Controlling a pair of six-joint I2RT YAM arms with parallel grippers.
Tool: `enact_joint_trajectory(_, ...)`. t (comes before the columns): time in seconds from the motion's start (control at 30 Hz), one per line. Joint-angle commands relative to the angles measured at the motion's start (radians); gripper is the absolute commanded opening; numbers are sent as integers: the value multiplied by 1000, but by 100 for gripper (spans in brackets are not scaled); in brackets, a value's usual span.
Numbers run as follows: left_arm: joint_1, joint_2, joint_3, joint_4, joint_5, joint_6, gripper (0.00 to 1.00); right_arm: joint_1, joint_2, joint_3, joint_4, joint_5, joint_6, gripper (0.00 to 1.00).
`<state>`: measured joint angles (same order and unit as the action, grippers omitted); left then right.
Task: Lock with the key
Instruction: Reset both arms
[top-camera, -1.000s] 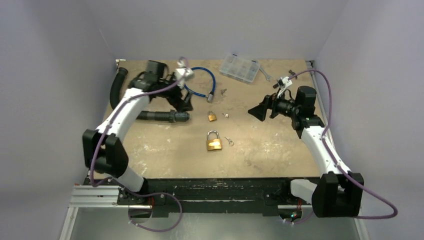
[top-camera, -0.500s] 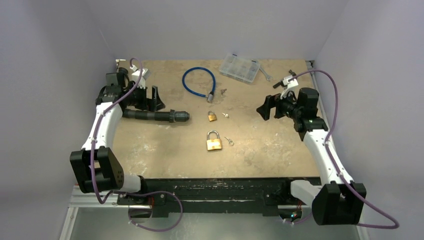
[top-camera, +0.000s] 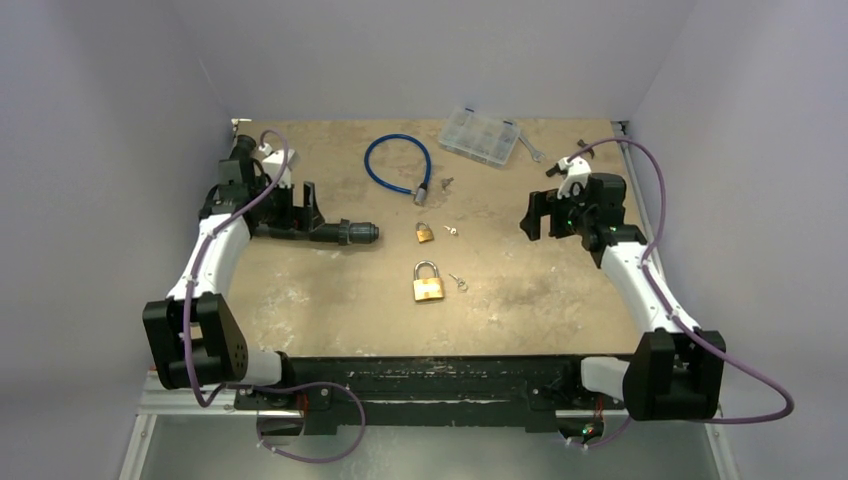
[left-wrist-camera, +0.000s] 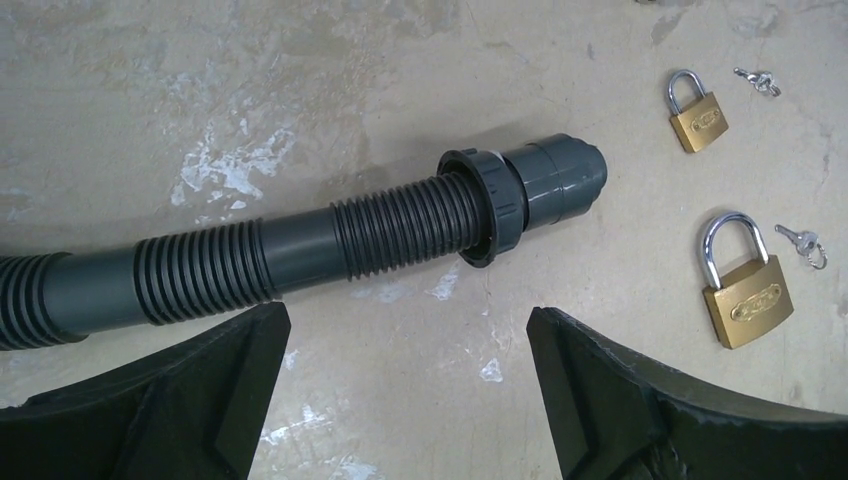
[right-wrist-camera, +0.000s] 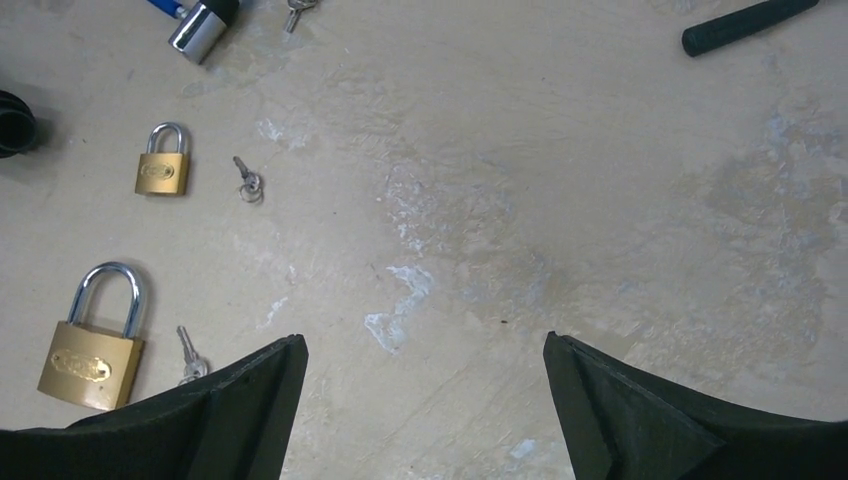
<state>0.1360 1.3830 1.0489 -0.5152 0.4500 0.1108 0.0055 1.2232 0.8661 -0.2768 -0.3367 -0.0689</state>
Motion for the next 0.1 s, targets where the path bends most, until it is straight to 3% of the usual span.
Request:
enact_joint_trajectory(0.0, 1, -41, -7, 61, -9, -23, 100, -2, -36, 35, 26, 15, -16, 99)
enact_joint_trajectory(0.07, 1, -45, -14, 73, -16, -24, 100, -2, -41, 31, 29, 13, -15, 99)
